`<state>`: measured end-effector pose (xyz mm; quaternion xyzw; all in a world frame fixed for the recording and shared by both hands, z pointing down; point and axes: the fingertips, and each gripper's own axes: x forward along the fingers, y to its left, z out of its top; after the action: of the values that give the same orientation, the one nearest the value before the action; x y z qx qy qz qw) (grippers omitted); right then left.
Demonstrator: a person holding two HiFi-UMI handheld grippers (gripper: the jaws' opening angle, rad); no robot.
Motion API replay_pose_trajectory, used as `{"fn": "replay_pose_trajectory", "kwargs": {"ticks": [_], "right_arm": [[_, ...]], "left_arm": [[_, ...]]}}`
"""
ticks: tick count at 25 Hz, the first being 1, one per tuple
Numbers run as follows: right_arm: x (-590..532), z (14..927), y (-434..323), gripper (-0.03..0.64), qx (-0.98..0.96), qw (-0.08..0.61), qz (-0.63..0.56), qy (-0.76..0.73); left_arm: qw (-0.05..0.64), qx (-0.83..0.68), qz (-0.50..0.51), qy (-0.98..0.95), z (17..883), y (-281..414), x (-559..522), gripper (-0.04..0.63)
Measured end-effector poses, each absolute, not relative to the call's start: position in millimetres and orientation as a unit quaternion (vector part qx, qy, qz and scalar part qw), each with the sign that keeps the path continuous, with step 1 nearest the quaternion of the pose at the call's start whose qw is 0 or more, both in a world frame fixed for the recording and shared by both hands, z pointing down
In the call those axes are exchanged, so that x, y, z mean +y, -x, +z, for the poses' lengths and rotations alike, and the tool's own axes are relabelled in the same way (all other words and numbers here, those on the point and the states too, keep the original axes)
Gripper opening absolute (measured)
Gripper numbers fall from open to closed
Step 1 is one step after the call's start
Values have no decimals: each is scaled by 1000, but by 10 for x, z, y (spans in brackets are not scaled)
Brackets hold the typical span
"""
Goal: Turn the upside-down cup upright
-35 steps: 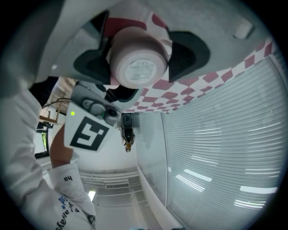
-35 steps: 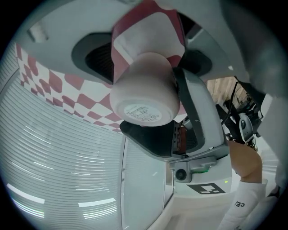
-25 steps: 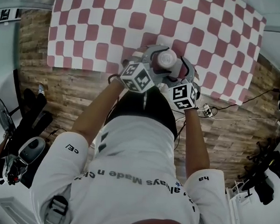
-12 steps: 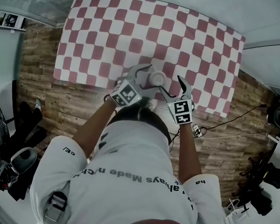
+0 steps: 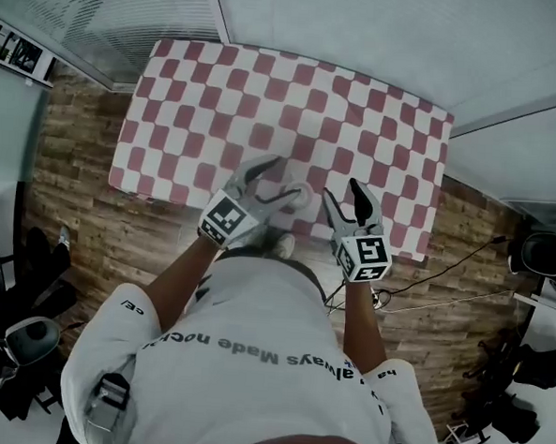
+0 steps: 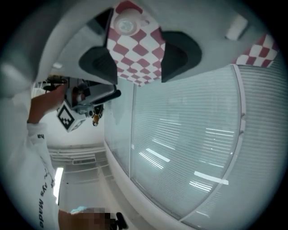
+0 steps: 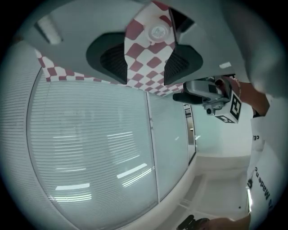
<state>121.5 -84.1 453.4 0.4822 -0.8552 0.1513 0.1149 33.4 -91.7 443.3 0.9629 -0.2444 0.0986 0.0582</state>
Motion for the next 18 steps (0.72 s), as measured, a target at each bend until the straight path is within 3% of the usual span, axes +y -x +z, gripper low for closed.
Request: {"fn": "replay_pose_trajectory", "kwargs": {"ticks": [9,13,18], "right_arm": [[-724,3276,-1444,202,-828,43,89,-552],[-620,2925,-1508,202,-816,32,67,-573],[-524,2703,-1557,189,-808,22,47,-587]], "left_arm": [[29,-363,0,-931,3232,-15,-1013,252],[28,-429,-18,-903,2931,223,-1027,212],[36,-448,-32,-893,2792,315,-979,209]]}}
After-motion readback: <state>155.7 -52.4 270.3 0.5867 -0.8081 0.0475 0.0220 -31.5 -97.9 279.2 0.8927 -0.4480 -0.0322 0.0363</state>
